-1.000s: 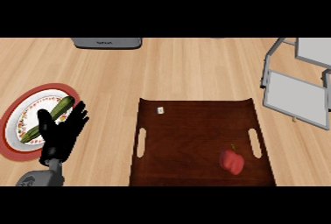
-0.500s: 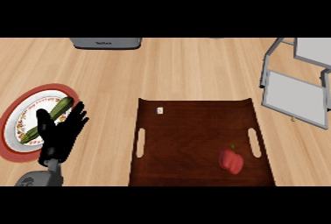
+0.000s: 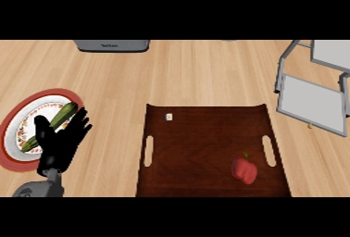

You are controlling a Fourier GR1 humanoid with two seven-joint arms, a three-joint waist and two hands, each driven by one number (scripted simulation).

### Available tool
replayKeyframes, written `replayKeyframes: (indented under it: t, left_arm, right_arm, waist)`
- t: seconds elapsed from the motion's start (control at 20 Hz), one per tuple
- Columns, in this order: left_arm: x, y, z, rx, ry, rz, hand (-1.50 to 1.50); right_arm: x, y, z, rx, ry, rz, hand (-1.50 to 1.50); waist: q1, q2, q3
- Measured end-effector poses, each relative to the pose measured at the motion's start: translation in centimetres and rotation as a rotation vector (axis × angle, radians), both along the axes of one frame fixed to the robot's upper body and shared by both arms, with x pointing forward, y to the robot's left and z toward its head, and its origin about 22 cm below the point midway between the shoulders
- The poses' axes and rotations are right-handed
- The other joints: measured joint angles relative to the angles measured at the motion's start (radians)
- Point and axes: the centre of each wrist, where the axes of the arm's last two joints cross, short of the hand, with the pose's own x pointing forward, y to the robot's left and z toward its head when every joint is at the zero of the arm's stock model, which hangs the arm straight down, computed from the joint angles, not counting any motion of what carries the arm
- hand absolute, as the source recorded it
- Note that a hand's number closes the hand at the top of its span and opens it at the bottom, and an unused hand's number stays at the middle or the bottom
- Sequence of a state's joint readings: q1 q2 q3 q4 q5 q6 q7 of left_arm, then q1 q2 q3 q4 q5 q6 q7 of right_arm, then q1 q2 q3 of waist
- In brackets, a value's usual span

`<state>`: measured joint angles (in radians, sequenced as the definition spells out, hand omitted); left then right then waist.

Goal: Pick the tomato from the tray and place it in the tiered shelf

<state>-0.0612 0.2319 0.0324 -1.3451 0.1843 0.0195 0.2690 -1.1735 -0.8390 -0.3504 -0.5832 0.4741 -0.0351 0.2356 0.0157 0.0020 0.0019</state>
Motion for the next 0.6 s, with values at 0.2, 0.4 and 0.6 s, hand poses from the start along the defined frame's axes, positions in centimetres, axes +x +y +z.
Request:
replayKeyframes:
  t: [0.2, 0.4, 0.6]
  left_arm:
    - [0.2, -0.3, 0.1, 0.003, 0.000, 0.003, 0.00]
    - [0.0, -0.3, -0.1, 0.000, 0.004, -0.001, 0.00]
    - [0.0, -0.7, 0.0, 0.001, 0.006, 0.006, 0.00]
  right_arm:
    - [-0.5, -0.9, 1.0, 0.130, -0.093, 0.012, -1.50]
    - [-1.8, -2.6, 2.1, 0.249, -0.189, -0.006, -1.50]
    - [-3.1, -4.1, 3.1, 0.288, -0.271, -0.095, -1.50]
  waist:
    - [0.000, 0.000, 0.000]
    - [-0.002, 0.000, 0.000]
    - [-0.001, 0.000, 0.001]
